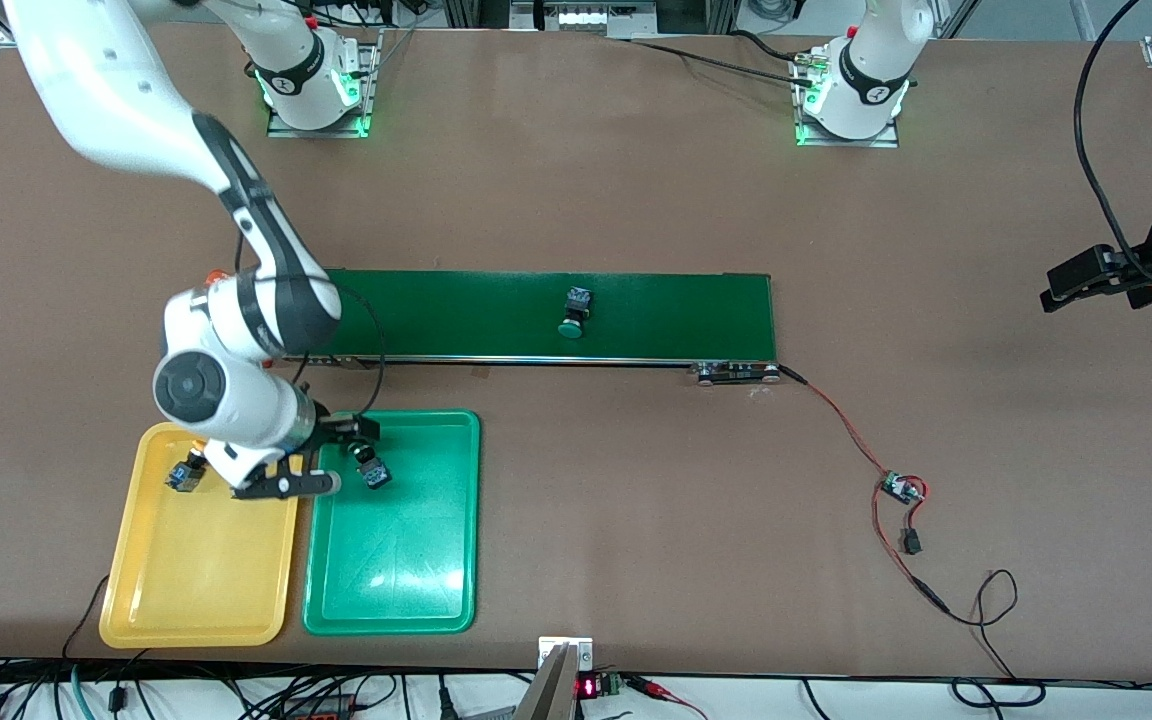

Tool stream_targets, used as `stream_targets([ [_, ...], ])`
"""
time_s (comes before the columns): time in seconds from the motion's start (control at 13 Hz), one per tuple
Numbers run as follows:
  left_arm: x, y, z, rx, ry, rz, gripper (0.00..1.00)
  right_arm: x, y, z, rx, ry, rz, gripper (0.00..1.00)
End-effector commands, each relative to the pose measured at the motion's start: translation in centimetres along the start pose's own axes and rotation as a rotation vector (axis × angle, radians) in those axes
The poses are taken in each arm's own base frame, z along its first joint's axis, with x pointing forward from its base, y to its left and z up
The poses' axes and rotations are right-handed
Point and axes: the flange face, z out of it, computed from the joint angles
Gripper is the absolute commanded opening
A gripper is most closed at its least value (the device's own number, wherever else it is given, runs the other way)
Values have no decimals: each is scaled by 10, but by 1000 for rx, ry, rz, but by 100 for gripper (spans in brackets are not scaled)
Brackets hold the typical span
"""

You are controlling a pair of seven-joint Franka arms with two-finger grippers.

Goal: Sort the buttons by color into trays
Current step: 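Place the green-capped button into the green tray and open the right gripper, then reach the right gripper to the belt and grasp another green-capped button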

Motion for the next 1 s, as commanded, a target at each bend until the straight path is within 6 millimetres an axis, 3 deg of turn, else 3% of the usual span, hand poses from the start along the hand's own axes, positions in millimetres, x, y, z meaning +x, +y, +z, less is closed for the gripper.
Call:
stream_targets([
  [0.0,-3,-1,-4,-2,2,12,100,-75,1,-35,-68,-29,70,100],
  [0.31,-3,-2,-4,0,3,11,100,-151,-22,-54,-79,-62,169,100],
  [0.46,-3,-1,-4,0,4,11,100,-173,-36,-54,-93,-60,194,100],
  [0.92,-3,-2,-4,0,6,9,100,-194,-102,-42,-60,-29,388,100],
])
